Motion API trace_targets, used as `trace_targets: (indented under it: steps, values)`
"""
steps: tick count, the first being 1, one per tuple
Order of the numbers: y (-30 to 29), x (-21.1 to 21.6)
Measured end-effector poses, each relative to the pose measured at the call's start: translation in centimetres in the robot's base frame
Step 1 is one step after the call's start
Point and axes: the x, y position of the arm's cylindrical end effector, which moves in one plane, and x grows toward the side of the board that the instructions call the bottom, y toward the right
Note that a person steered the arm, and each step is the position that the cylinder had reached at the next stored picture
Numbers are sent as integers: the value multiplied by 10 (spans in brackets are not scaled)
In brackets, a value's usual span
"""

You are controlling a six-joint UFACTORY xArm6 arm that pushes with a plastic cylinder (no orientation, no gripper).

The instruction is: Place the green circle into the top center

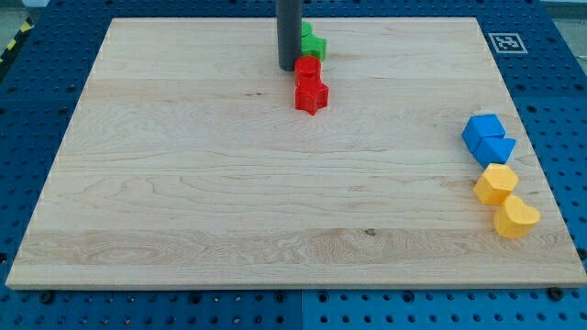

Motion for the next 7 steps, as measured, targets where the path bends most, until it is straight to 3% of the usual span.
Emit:
trace_targets:
  steps: [2,4,7]
  values:
    - [-38,0]
    - [-40,0]
    - [-70,-53]
